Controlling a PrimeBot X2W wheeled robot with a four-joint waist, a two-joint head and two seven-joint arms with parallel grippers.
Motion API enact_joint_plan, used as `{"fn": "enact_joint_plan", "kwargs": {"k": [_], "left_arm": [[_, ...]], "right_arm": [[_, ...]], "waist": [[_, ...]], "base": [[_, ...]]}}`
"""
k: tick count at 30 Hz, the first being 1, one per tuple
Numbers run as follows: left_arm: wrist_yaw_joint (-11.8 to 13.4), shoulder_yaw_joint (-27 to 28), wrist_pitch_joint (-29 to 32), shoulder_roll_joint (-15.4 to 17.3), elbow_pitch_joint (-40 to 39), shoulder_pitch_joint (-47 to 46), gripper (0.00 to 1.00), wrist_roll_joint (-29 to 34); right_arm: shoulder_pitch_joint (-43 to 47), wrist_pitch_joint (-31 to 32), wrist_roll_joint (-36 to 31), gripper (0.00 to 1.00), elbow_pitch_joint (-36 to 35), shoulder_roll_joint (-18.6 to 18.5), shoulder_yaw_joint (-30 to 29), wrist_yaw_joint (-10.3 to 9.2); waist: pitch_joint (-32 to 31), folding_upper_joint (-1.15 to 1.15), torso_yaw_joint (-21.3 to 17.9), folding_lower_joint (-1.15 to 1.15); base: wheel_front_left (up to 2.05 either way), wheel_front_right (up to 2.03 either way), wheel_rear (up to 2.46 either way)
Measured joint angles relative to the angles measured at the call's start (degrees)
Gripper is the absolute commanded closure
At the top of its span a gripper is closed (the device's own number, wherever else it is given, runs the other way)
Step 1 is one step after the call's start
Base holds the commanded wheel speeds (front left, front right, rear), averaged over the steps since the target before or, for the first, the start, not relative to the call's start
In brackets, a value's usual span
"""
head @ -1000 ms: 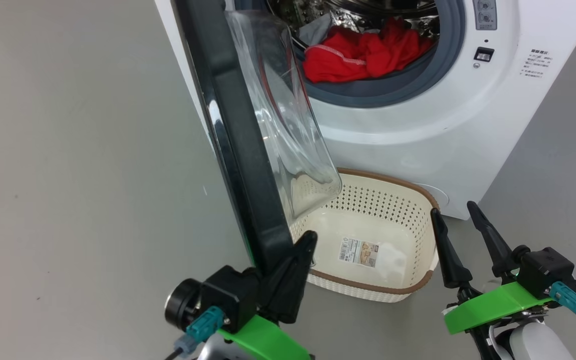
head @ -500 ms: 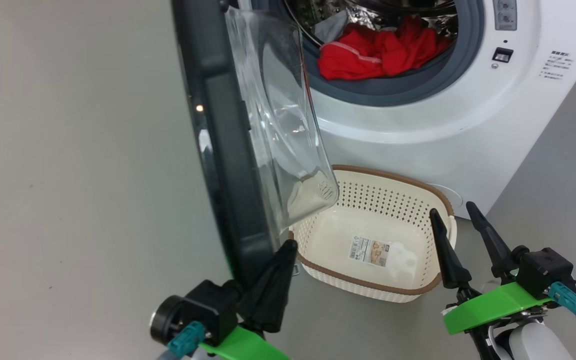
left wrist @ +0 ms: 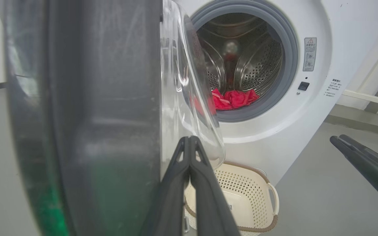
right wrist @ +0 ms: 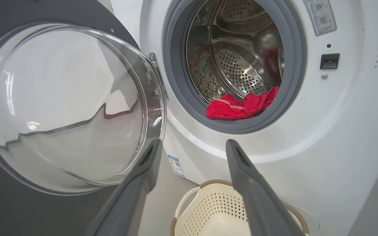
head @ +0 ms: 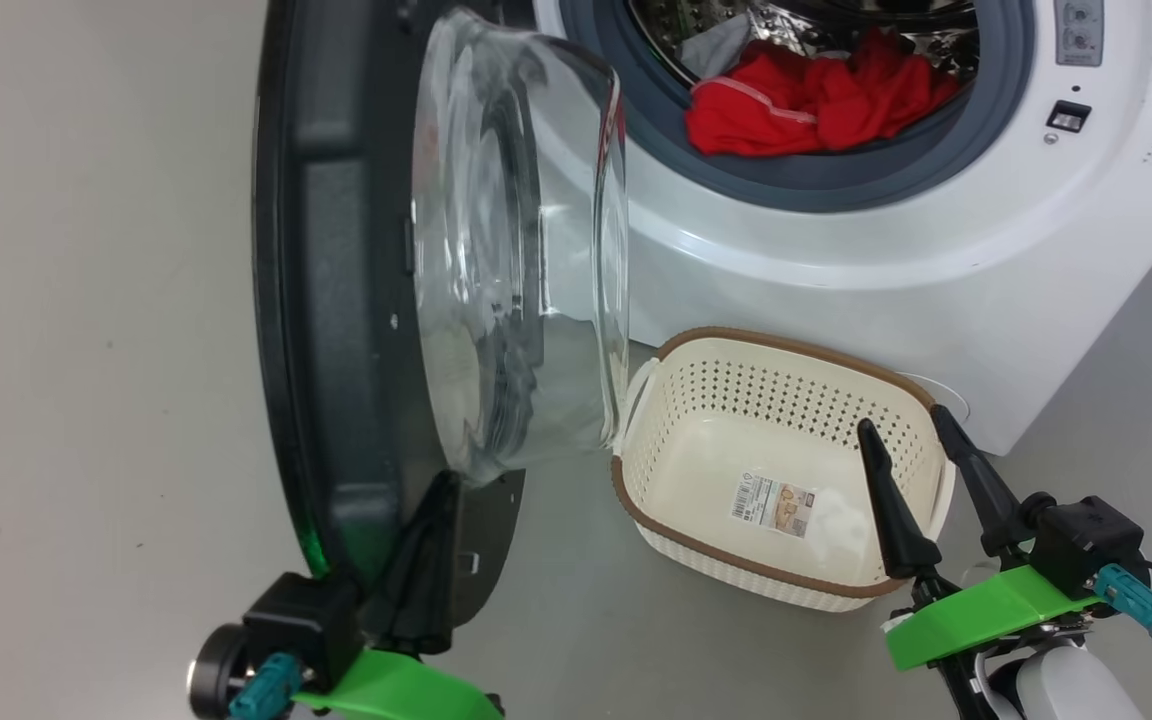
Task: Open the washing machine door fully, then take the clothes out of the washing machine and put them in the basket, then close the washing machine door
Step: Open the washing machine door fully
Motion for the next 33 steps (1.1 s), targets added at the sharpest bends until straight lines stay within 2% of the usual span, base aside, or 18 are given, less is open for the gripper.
{"fn": "enact_joint_plan", "kwargs": {"k": [12,33], "left_arm": [[2.37,5.03,-2.37,1.89,1.11,0.86,1.0,-0.42],[3.44,12.33,-8.05,2.68,8.92,0.16,1.0,-3.99]], "right_arm": [[0.02,0.0,-0.16,0.0,0.22,0.0,0.51,0.0],[0.07,1.6,-2.04,0.0,-0.84,0.0,0.62,0.0]], "waist": [[-0.35,0.0,1.86,0.0],[0.87,0.0,2.17,0.0]], "base": [[0.0,0.0,0.0],[0.0,0.0,0.0]]}}
